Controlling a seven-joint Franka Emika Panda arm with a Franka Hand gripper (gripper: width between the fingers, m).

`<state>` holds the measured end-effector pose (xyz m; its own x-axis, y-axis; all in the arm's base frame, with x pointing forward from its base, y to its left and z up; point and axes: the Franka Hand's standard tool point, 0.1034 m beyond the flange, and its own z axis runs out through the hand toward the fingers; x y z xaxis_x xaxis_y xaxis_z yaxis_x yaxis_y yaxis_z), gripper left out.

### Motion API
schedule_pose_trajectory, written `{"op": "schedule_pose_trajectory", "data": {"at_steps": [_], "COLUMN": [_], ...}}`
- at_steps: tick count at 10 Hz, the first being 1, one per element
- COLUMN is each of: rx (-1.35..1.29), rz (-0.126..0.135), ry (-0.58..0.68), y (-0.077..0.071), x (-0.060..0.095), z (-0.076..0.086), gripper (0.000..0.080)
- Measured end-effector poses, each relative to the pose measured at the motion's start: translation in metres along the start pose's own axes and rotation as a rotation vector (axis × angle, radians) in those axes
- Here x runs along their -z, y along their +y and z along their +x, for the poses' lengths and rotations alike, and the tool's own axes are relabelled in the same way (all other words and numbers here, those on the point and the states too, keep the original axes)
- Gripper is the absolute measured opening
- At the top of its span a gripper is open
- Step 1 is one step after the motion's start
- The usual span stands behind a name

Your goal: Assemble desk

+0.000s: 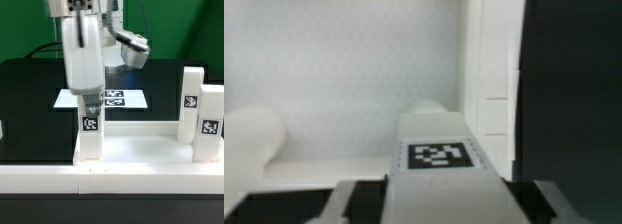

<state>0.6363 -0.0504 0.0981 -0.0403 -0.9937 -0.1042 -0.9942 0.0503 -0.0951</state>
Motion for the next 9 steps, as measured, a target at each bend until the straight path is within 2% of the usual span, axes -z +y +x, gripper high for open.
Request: {"op": "schedule_pose_trajectory", "data": {"at_steps": [1, 2, 3, 4, 5, 6, 8, 9], "rx": [-0.170, -0.221, -0.237, -0.197, -0.126, 0.134, 0.492, 0.546], "rz": [0.011, 0.013, 0.013, 0.013, 0.015, 0.022, -0.006, -0.003], "ry": [-0.003, -0.004, -0.006, -0.006, -0.003, 0.000, -0.022, -0.019], "y": [-0.0013, -0.0016, -0.0017, -0.0016, -0.0022, -0.0051, -0.0005, -0.0012], "x": [-0.0007, -0.0009, -0.0009, -0.0010, -0.0004, 0.0025, 0.0026, 0.0028], "z": [-0.0018, -0.0027, -0.0028, -0.0029, -0.0017, 0.0031, 0.0004, 0.0011], "gripper": [0.0288, 0.0288, 0.0371, 0.0371, 0.0506, 0.0619, 0.0640, 0.0648]}}
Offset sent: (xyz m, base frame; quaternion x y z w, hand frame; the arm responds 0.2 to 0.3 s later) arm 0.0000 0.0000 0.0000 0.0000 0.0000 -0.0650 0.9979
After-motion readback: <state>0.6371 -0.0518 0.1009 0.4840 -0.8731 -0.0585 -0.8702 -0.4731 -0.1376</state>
